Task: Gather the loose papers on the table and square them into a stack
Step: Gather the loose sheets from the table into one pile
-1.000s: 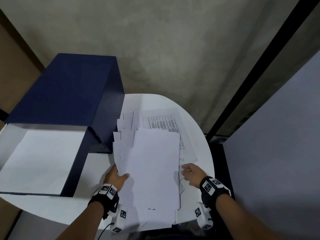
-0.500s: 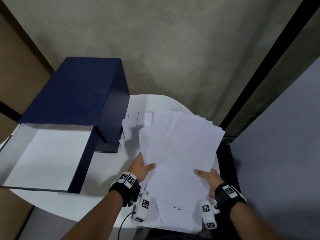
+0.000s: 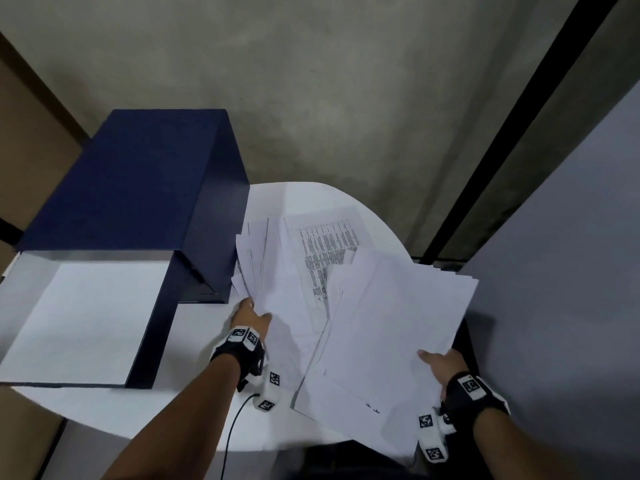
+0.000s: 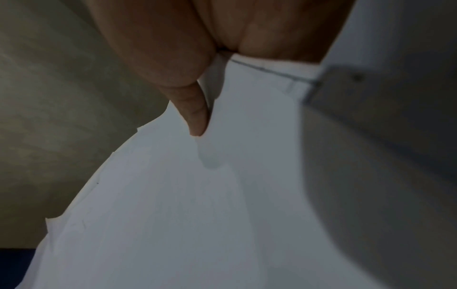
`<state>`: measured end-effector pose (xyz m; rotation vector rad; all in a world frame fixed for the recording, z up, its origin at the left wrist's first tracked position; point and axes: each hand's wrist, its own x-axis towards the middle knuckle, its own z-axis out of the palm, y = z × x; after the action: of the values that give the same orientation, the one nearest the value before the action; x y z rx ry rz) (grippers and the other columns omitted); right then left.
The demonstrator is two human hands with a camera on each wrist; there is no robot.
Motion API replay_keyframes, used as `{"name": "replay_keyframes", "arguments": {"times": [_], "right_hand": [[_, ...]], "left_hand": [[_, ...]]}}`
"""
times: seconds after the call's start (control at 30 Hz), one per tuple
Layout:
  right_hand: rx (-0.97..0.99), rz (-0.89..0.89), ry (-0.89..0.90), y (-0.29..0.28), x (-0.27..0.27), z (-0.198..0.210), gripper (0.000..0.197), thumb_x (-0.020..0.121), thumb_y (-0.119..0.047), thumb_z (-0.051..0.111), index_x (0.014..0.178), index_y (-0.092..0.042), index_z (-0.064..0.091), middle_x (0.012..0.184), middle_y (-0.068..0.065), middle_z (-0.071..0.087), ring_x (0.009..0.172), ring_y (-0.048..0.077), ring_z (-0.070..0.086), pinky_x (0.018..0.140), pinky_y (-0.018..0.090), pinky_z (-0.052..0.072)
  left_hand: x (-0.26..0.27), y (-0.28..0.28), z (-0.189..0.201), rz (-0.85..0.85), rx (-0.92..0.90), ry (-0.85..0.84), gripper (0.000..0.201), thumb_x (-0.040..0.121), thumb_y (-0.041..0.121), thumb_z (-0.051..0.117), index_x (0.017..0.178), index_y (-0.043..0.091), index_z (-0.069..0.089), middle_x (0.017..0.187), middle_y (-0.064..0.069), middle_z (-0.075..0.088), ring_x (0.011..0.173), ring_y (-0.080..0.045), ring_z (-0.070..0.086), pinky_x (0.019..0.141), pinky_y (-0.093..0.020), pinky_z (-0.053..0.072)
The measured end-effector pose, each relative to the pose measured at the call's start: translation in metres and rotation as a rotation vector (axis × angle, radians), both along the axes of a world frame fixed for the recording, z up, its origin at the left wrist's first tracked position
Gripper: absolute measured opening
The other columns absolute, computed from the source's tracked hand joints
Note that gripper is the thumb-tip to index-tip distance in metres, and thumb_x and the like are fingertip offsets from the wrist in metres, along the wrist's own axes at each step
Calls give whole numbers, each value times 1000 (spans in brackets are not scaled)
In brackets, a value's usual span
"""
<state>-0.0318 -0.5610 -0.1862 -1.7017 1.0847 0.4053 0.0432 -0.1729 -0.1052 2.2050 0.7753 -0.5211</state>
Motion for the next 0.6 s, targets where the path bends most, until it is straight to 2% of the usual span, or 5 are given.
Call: {"name": "replay_keyframes", "arguments": {"times": [0.1, 0.2, 0.37, 0.47, 0.6], "right_hand": [[33, -18, -34, 7, 2, 6, 39, 72, -11, 80, 107, -2, 64, 107, 18, 69, 98, 37, 66, 94, 56, 51], [23, -27, -85, 17, 5, 14, 36, 75, -7, 77, 108, 0, 63, 106, 17, 68, 98, 36, 66, 95, 55, 50], [-13, 16, -112, 25, 11, 25, 37, 80, -6, 73, 113, 4, 61, 106, 18, 66, 100, 34, 64, 96, 43, 49], [-24, 38, -110, 29, 14, 30, 40, 81, -6, 72, 117, 7, 59, 115, 22, 65, 106, 35, 63, 94, 36, 46], [0, 57, -113, 35, 18, 36, 36, 83, -5, 69, 116, 6, 59, 112, 20, 65, 105, 35, 62, 92, 35, 45]], "left_hand": [[1, 3, 5, 16, 64, -2, 44, 89, 22, 63, 129, 7, 53, 126, -14, 62, 115, -32, 59, 89, -31, 44], [-1, 2, 16, -68, 188, 55, 33, 89, 22, 62, 116, 2, 62, 115, -15, 67, 108, -32, 62, 79, -29, 45], [-9, 3, 35, -189, 427, 20, 23, 90, 15, 58, 108, 2, 64, 106, -19, 68, 98, -33, 66, 74, -32, 51], [-12, 9, 49, -240, 520, -45, 30, 89, 9, 53, 118, 5, 59, 100, -19, 67, 92, -35, 66, 68, -34, 50], [-13, 9, 77, -200, 511, -295, 20, 93, 9, 45, 110, 4, 52, 101, -22, 64, 87, -42, 64, 67, -40, 49]]}}
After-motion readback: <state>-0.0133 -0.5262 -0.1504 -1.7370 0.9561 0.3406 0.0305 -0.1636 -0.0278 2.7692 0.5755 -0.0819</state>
